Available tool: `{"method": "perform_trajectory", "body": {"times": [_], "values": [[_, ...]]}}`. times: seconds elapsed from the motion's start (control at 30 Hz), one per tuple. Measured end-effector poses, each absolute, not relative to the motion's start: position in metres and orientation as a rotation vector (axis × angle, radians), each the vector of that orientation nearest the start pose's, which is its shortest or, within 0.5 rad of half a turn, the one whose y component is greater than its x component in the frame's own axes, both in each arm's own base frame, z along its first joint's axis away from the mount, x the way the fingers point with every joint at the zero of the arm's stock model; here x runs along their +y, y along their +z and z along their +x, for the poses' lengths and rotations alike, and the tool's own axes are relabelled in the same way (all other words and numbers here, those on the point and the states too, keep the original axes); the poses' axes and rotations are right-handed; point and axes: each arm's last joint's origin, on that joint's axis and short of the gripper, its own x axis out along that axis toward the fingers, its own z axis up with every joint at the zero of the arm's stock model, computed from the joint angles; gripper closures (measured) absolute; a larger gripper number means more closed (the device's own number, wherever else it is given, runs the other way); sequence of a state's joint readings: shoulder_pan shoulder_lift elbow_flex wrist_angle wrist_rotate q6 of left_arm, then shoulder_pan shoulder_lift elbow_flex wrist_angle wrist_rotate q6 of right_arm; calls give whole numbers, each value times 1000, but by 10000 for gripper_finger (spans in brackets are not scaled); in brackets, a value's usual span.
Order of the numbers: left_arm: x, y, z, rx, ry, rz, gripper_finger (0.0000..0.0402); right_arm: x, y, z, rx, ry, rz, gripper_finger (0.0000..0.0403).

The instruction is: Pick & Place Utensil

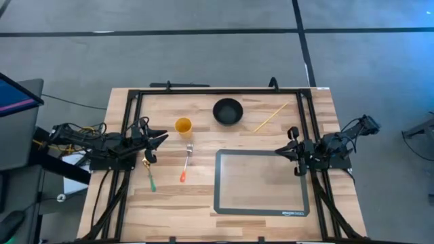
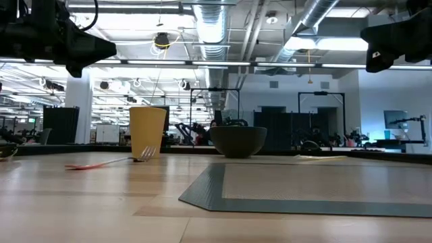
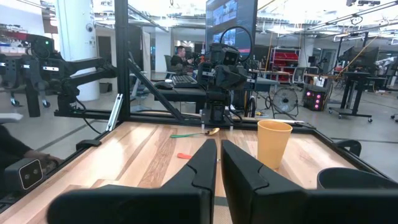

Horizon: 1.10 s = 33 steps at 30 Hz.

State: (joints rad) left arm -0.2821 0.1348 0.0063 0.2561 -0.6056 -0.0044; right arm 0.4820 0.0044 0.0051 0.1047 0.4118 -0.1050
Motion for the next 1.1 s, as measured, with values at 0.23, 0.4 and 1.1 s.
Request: {"method": "perform_trajectory", "body": {"times": [0.23, 0.4, 1.1], "values": [[-12, 179, 101, -116, 323, -59, 311, 34, 175, 89, -99, 65, -59, 386], [-12, 179, 101, -116, 322, -59, 311, 34, 175, 89, -99, 65, -59, 386], [-12, 182, 100, -158, 318, -130, 311, 34, 175, 89, -98, 65, -60, 386]]}}
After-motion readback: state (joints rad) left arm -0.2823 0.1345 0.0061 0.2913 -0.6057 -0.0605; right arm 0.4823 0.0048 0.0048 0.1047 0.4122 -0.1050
